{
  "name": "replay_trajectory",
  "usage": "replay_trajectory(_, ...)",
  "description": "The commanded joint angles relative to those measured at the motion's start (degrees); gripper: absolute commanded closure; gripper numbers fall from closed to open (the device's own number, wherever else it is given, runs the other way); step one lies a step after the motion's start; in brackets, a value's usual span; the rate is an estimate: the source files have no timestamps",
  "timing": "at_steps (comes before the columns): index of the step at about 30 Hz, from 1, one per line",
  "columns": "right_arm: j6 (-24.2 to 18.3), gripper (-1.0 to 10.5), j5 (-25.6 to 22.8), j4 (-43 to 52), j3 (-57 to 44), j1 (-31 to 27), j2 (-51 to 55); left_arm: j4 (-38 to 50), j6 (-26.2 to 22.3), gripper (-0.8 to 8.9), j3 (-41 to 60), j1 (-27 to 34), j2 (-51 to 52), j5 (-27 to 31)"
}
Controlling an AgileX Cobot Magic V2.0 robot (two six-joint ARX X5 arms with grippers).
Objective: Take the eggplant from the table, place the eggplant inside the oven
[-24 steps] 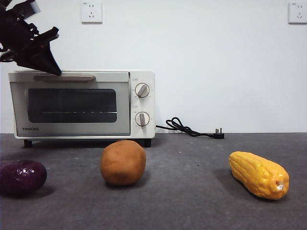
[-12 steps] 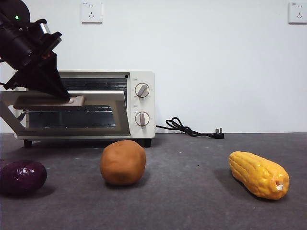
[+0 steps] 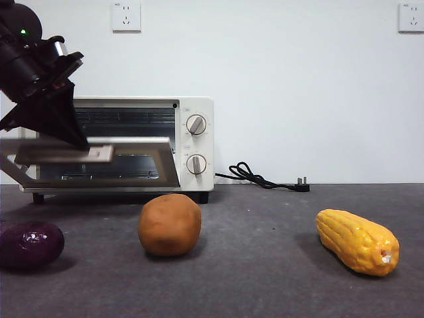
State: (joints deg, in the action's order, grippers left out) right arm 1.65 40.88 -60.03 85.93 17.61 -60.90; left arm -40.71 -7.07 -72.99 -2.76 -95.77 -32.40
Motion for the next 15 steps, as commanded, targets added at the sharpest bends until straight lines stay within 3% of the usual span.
replay_trajectory(1, -0.7, 3.8, 0.1, 0.5, 0.1, 0.1, -0.1, 0.1, -0.6, 8.19, 0.6, 0.0, -0.8, -1.1)
replay_trajectory(15, -0.6, 3.8, 0.1, 0.3, 0.2, 0.1, -0.1, 0.4, -0.6, 8.19, 0.6, 0.0, 2.8, -1.0)
